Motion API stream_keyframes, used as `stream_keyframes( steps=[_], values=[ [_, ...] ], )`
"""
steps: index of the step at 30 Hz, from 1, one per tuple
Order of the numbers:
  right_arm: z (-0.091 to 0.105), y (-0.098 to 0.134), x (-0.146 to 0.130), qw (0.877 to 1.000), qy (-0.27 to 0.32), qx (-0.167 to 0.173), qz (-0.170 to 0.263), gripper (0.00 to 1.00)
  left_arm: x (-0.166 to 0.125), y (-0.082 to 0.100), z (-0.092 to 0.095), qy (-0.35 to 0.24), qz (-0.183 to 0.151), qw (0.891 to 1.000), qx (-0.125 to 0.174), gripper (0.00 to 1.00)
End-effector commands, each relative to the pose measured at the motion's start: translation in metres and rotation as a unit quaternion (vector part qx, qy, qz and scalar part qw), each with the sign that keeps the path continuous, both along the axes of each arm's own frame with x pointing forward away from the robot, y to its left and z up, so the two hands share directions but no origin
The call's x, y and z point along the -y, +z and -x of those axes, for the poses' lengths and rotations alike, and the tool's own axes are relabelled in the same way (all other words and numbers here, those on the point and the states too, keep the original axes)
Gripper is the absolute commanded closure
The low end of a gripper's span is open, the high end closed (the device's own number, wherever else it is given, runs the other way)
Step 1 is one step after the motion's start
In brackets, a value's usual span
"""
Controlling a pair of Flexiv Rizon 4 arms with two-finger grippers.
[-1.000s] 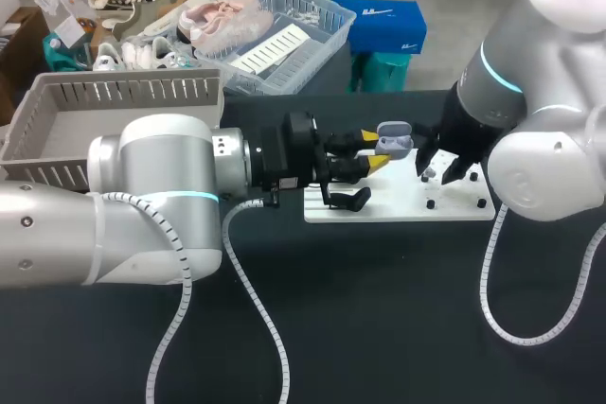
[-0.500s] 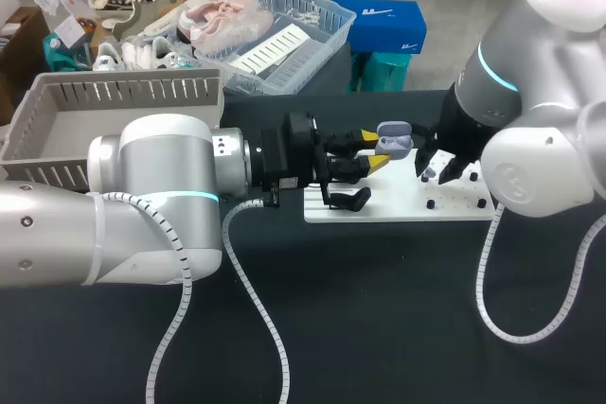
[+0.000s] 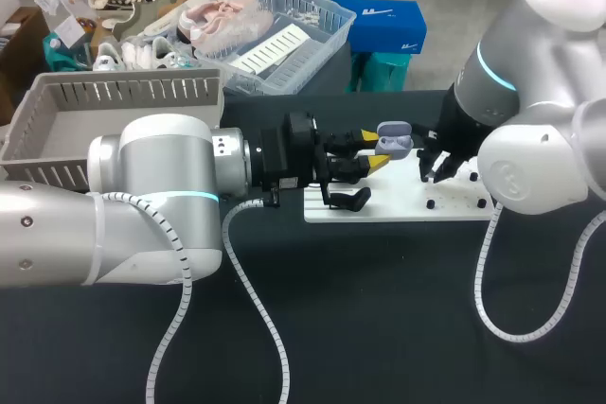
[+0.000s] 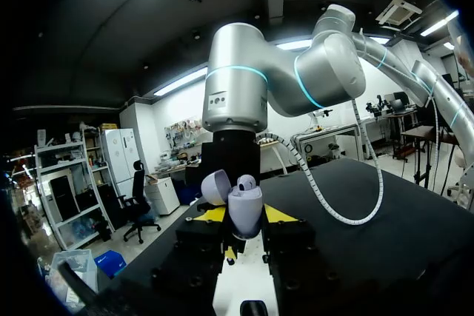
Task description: Pick up each earbud case from the left stands, insert the matching earbuds, close the lid, and place the case in the box.
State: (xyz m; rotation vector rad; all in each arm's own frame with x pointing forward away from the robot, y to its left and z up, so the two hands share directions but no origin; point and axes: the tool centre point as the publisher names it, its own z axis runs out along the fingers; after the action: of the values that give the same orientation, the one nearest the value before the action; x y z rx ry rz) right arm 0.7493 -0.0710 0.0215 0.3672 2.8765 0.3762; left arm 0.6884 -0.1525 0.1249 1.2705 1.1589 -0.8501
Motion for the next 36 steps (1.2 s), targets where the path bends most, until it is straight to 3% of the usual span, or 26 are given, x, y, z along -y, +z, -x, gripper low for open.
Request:
stream_keyframes(
  steps=[1,3,21,36],
  values=[
    [-0.003,-0.002,-0.001,1.0,0.0,-0.004,0.0,0.94,0.001,-0.001,0.0,0.003,0.001,1.0,0.001,1.0],
    [-0.003,-0.002,-0.001,1.0,0.0,-0.004,0.0,1.0,0.001,-0.001,0.0,0.003,0.001,1.0,0.001,1.0],
    [0.013,0.021,0.013,1.0,-0.01,0.006,0.003,1.0,0.001,-0.001,0.0,0.003,0.001,1.0,0.001,1.0],
    [0.065,0.07,0.025,0.999,-0.005,0.031,0.018,1.0,0.001,-0.001,0.0,0.003,0.001,1.0,0.001,1.0]
  ],
)
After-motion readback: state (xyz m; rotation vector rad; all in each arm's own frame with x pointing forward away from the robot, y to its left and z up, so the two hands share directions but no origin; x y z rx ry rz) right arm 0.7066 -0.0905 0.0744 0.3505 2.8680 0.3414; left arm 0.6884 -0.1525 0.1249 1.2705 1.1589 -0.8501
